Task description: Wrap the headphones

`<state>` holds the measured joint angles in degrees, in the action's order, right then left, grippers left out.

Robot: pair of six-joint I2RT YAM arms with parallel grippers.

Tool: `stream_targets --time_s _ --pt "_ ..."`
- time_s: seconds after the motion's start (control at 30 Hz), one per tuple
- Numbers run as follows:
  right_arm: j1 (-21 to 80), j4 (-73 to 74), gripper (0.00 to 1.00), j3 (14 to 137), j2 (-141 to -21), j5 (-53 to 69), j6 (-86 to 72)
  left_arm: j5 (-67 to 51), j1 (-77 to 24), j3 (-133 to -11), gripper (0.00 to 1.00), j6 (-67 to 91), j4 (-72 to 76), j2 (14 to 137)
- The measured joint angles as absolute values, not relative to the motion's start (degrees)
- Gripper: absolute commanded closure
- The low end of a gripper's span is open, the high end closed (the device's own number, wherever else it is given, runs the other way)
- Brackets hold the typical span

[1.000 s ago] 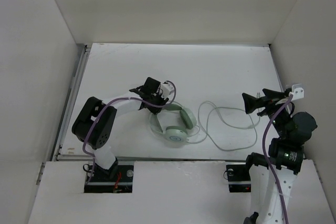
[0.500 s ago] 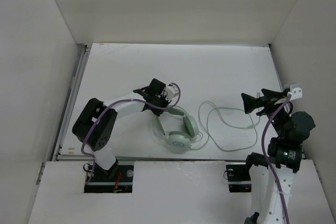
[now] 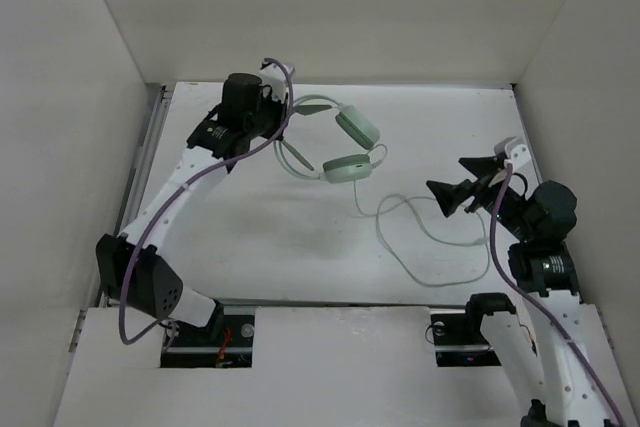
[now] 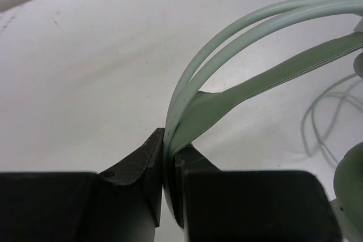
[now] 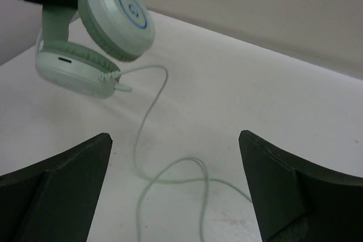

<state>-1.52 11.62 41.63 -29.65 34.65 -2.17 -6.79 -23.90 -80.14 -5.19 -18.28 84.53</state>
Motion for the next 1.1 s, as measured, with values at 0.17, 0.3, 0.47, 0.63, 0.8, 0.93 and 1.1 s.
stream_targets --time_s 0.17,0.3,0.47,0.63,0.8,0.93,1.1 --pt "11.42 8.88 0.0 42.78 -36.36 32.67 3.51 -7.66 -22.33 -82.48 1.0 -3.29 -21.02 79.94" --pt "21.89 4.14 0.0 43.24 -42.68 28.4 8.47 -9.93 -19.33 -83.7 1.0 -1.5 -23.46 79.33" --pt "32.53 -4.82 0.0 43.0 -50.28 22.79 11.81 -13.15 -14.28 -85.84 1.0 0.82 -26.7 79.29" --pt "38.24 -17.69 0.0 42.94 -58.08 17.26 12.01 -16.84 -10.35 -91.7 1.0 2.02 -29.3 78.87" --pt "39.55 -27.9 0.0 42.98 -65.43 12.47 12.01 -20.43 -7.33 -96.05 1.0 3.36 -31.07 75.66" --pt "39.7 -32.32 0.0 43.16 -69.89 10.61 11.68 -23.51 -4.51 -98.0 1.0 4.69 -32.32 72.66" --pt "39.79 -36.05 0.0 44.8 -75.5 9.41 10.2 -28.14 -1.21 -99.09 1.0 7.79 -32.84 70.59"
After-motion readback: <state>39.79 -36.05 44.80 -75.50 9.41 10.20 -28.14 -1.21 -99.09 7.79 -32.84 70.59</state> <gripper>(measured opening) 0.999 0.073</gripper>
